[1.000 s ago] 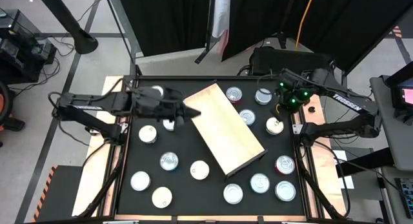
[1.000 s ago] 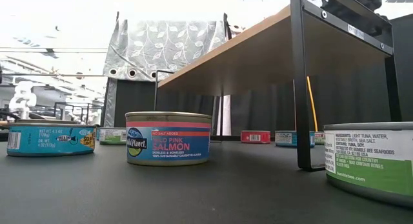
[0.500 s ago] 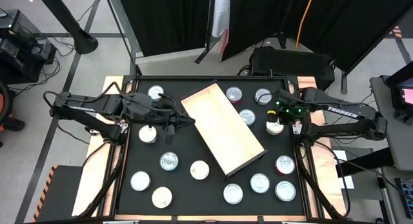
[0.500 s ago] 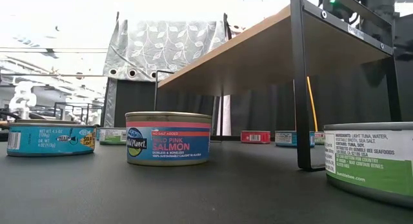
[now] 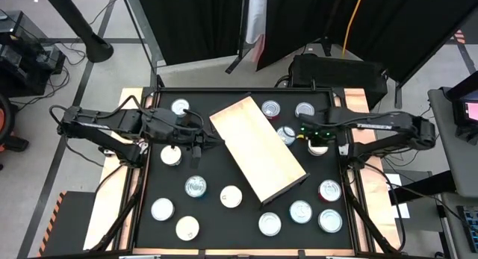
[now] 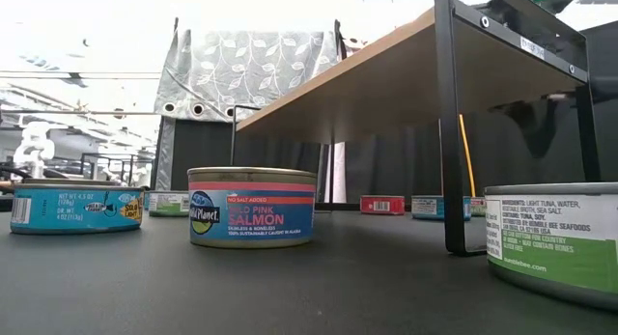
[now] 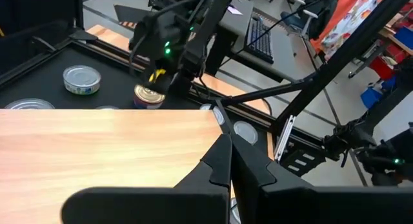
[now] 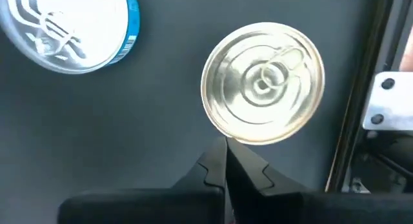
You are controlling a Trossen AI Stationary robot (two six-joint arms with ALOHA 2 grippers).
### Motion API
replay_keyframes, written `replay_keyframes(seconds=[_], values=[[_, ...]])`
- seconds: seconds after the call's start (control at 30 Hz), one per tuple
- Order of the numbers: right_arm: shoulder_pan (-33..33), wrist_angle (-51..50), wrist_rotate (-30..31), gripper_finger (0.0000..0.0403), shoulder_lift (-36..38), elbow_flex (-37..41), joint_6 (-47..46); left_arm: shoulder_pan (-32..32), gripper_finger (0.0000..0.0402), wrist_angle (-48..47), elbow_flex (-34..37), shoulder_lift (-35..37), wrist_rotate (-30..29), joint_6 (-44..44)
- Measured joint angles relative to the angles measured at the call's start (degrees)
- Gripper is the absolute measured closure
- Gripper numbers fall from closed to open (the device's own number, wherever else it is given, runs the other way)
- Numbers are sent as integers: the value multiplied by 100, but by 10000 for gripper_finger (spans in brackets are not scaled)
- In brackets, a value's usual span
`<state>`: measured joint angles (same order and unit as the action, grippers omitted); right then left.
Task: Stack canned seafood by type on shelf
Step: Put the blue-pink tuna can on the shelf
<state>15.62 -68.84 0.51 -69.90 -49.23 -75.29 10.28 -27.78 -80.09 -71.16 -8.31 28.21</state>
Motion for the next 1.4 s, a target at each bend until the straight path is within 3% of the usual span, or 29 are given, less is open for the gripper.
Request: replay_keyframes(seconds=[0.7,1.07,1.4], values=[[2,535,276,403,-1342,0,575,575,398,-21,0,0,-268,0],[-45,613,411,403,-1261,101,537,713,398,-35,0,0,-292,2],[-509,1143,149,402,-1272,395,66,710,398,-196,0,0,-395,-2]])
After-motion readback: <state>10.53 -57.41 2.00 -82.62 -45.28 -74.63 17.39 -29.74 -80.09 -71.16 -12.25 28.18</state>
